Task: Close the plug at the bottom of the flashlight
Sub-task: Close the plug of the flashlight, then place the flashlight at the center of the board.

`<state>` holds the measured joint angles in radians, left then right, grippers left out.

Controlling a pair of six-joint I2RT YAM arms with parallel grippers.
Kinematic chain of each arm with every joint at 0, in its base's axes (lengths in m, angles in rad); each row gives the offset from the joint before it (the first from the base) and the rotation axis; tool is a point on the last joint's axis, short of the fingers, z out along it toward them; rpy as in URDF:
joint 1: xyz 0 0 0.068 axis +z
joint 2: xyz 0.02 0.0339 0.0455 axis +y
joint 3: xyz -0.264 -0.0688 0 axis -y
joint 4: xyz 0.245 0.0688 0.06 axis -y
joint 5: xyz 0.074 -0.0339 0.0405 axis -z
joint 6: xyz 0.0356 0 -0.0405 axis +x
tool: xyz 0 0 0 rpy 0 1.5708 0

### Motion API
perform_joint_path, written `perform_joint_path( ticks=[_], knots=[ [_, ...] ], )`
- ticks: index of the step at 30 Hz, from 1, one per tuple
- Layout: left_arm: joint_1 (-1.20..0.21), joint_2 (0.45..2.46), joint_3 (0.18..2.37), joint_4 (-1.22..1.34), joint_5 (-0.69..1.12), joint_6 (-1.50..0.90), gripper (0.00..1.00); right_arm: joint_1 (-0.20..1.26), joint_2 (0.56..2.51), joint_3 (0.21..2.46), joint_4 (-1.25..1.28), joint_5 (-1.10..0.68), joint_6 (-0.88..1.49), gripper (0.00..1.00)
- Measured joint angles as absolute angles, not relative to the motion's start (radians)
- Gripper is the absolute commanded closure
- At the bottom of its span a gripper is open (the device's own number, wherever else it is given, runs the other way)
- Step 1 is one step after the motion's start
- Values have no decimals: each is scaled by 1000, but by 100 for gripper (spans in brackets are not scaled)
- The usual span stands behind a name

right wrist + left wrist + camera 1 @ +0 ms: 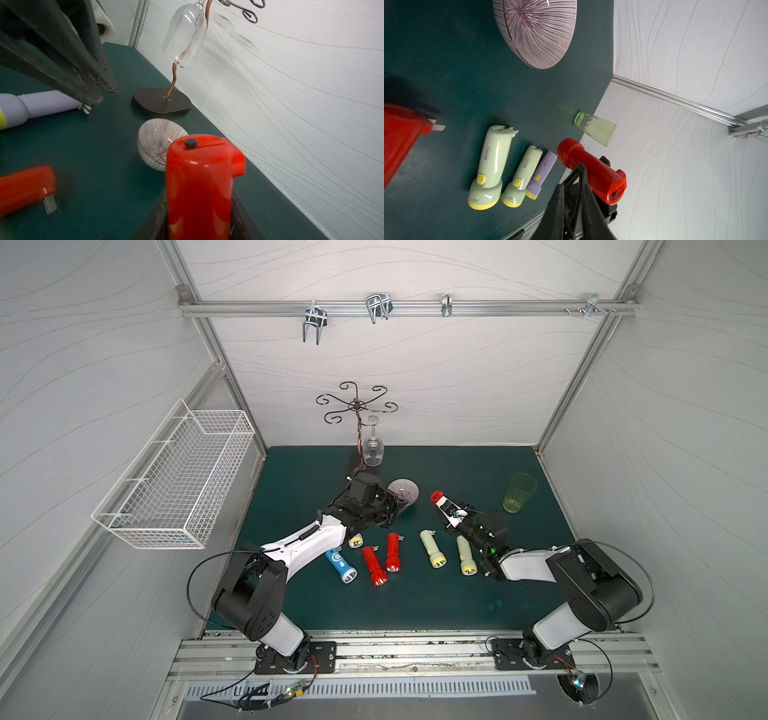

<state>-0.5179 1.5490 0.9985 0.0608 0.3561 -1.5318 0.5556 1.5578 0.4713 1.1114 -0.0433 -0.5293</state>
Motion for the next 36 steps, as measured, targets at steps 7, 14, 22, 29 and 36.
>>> perform_joint_path(
  ticks=[7,14,22,29,36],
  knots=[
    [-458,1486,947,-35,345,-1380,41,573,1445,470,1016,64,-382,100],
    [-337,1369,957,-186,282,-1147,0,582,1293,747,411,195,-110,100],
    [-285,1367,982,-273,167,-901,0,581,1341,1055,-160,223,137,100],
    [-266,1364,981,-282,138,-746,0,579,1537,1269,-520,191,279,100],
    [-249,1348,981,-281,139,-695,1,521,1795,1456,-701,118,355,100]
  ],
)
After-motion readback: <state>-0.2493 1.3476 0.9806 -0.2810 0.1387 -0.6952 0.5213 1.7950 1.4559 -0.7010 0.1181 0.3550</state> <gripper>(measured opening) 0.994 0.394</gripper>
